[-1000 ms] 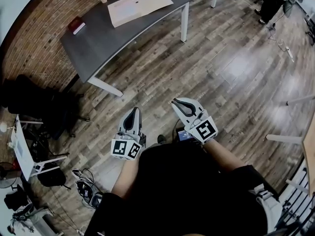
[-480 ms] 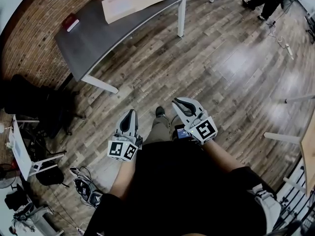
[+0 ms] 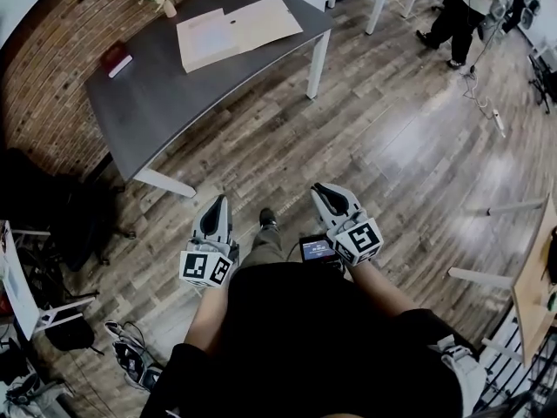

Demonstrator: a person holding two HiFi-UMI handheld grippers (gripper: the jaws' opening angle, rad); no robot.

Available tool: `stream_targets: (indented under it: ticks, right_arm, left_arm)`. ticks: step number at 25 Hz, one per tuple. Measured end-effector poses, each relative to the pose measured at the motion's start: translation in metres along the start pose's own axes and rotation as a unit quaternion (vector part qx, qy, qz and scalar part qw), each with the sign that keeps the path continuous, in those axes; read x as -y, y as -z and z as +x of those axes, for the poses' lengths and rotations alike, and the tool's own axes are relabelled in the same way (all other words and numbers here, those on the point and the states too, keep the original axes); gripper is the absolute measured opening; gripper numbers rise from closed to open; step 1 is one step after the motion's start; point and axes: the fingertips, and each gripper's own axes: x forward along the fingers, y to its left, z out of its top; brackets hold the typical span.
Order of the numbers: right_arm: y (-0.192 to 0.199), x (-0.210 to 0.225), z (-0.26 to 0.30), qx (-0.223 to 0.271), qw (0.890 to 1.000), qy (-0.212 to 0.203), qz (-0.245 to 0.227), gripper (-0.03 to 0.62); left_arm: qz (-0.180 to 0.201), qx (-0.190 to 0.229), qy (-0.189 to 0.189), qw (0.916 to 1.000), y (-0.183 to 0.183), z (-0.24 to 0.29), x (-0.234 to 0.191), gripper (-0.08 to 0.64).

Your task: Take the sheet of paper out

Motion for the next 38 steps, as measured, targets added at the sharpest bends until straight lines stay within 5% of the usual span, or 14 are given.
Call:
stream_targets:
  ticks: [11,25,38]
  right_arm:
    - [-0.062,0.078,0.165,0.025,0.999,0.017,0.016,0.038]
    - [-0.073,0.157,0.265,0.029,0.998,-0.006,0.057,0.038]
    - [-0.091,0.294,0.384,-0.002,0.987,-0.135,0.086,0.038]
  left_arm:
    - [0.022,0.008,0.030,0.9993,-0.051,0.142,-0.112,-0.005]
    - [-0.007,-0.009,0.043,0.9990,-0.032,0.276,-0.168,-0.005]
    - [0.000,0.001,-0.089,0.9960,-0.054,0.412,-0.216,-0.005]
